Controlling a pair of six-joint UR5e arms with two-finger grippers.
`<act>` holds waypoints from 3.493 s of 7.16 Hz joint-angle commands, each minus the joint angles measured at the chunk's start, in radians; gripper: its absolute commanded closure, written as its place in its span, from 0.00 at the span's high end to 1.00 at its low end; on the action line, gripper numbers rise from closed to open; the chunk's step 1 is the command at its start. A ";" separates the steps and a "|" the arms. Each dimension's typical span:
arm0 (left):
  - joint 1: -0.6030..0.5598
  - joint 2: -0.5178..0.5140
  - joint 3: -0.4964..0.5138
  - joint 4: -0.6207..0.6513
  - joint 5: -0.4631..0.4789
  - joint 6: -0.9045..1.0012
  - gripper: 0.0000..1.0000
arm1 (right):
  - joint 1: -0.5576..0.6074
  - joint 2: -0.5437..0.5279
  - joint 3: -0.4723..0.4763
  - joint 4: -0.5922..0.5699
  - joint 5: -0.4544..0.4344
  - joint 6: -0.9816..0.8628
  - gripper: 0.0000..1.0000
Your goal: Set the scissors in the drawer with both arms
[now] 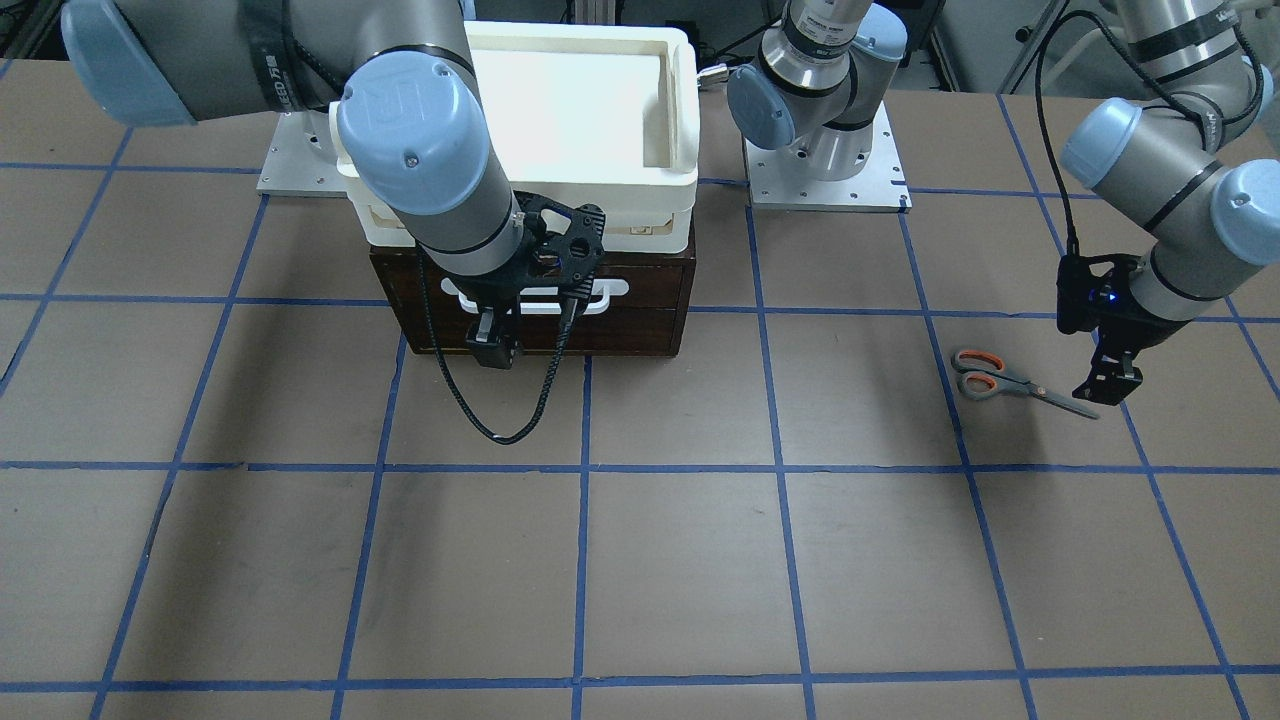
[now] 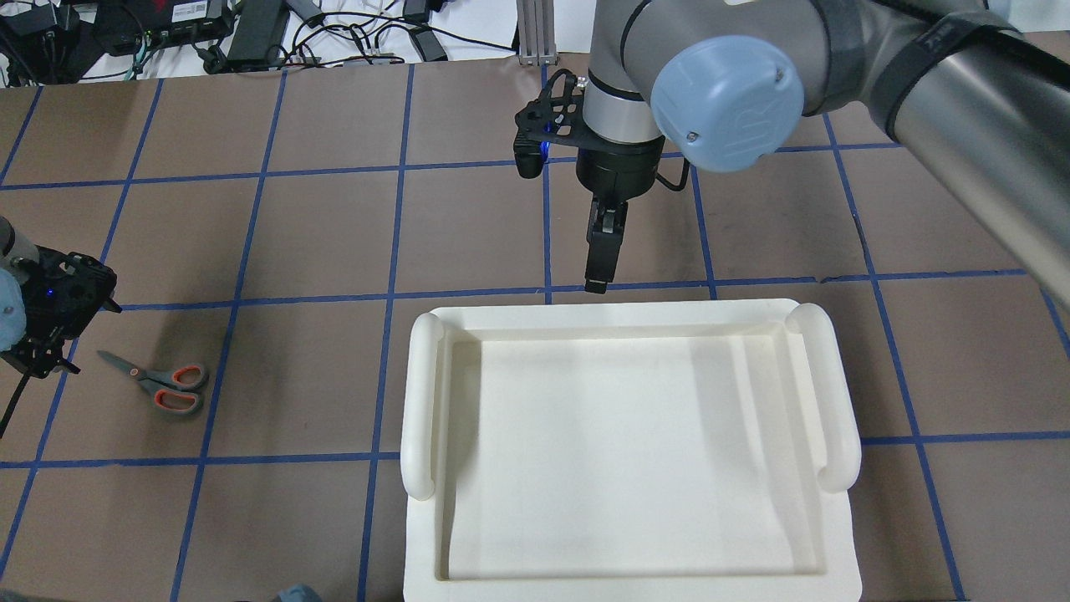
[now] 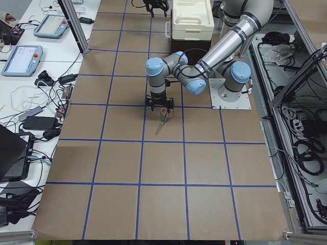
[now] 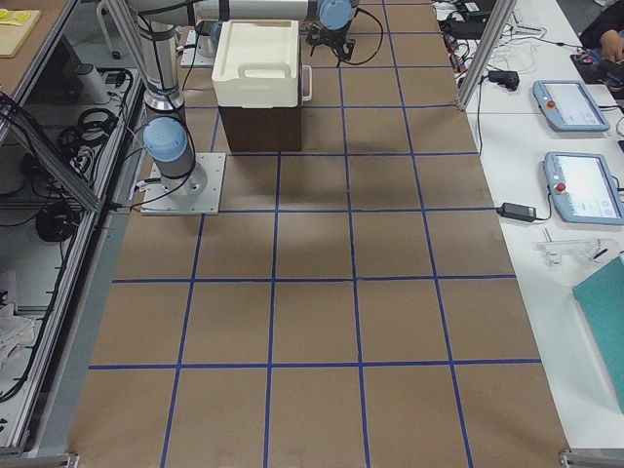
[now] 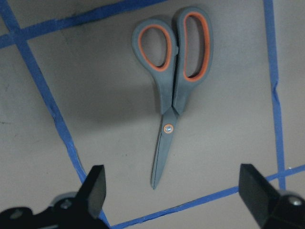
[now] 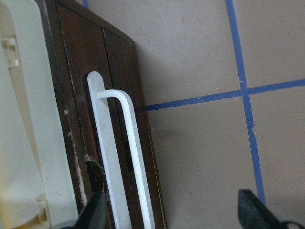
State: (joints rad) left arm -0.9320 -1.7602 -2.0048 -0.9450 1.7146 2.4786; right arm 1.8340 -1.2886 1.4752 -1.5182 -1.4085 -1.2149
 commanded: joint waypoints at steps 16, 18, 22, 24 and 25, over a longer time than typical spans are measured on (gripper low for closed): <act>0.056 -0.128 -0.068 0.118 -0.093 0.118 0.90 | 0.057 0.117 0.063 -0.066 -0.081 -0.241 0.62; 0.059 -0.134 -0.069 0.118 -0.102 0.114 0.90 | 0.054 0.118 0.045 -0.085 -0.079 -0.244 0.60; 0.071 -0.156 -0.068 0.120 -0.107 0.118 0.90 | 0.051 0.175 -0.044 -0.092 -0.083 -0.230 0.58; 0.073 -0.156 -0.066 0.121 -0.119 0.153 0.75 | 0.048 0.205 -0.085 -0.094 -0.107 -0.239 0.58; 0.073 -0.156 -0.066 0.123 -0.121 0.157 0.68 | 0.047 0.210 -0.096 -0.099 -0.107 -0.239 0.57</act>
State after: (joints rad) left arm -0.8595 -1.9155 -2.0715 -0.8237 1.5991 2.6225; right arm 1.8823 -1.0899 1.3976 -1.6125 -1.5090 -1.4521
